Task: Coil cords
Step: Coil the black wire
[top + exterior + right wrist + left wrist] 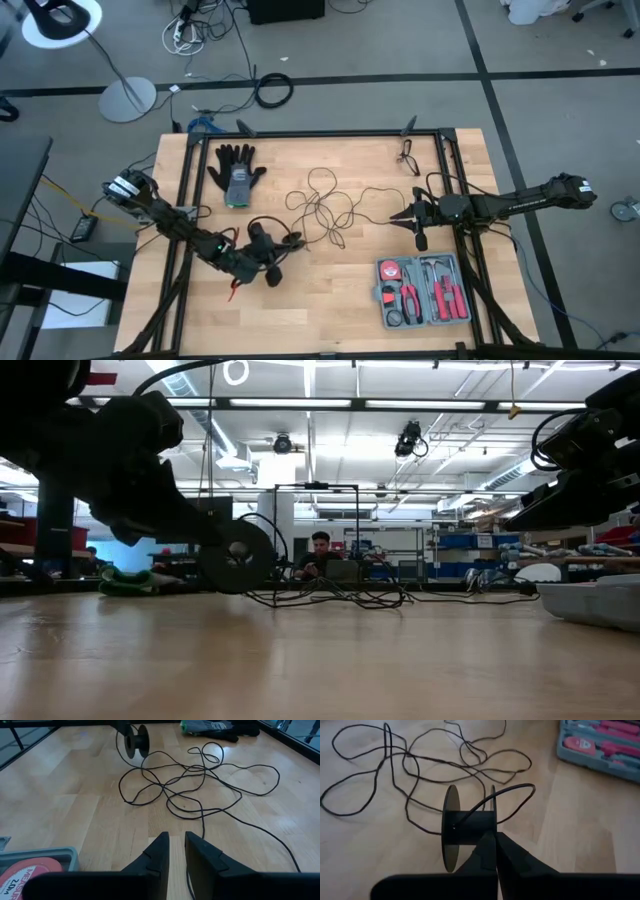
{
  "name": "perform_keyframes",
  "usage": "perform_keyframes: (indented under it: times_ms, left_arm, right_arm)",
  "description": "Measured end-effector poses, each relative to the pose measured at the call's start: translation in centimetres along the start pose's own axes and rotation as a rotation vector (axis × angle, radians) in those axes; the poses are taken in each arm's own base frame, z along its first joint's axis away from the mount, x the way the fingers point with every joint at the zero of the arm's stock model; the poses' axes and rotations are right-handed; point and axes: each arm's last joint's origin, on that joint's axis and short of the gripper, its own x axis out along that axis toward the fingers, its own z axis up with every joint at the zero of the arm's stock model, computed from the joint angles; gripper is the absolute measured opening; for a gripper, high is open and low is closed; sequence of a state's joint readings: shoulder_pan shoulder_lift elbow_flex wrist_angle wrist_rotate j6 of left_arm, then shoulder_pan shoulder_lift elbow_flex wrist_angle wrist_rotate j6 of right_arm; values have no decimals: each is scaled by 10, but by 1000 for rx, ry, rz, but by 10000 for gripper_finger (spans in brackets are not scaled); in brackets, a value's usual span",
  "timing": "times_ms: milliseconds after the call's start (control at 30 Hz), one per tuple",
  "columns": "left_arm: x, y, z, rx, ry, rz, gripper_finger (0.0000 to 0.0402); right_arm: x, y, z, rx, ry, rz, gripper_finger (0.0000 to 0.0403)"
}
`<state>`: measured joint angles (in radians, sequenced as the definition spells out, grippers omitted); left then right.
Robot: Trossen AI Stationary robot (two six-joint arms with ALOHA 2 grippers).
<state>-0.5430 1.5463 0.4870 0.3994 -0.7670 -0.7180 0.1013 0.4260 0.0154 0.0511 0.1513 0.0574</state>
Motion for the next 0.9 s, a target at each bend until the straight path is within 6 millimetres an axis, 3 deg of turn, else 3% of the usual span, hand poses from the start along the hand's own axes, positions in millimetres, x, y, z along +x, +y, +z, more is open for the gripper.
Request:
perform_keyframes:
  times_ms: [333,667,900]
  left_arm:
    - [1,-8,12,-63,-79,46,0]
    - [2,-20,31,53,-166,151,0]
    - [10,-14,40,160,-136,226,0]
  right_arm:
    - [0,0,0,0,0,0,61]
    - [0,0,0,0,0,0,61]
    - [0,0,0,0,0,0,61]
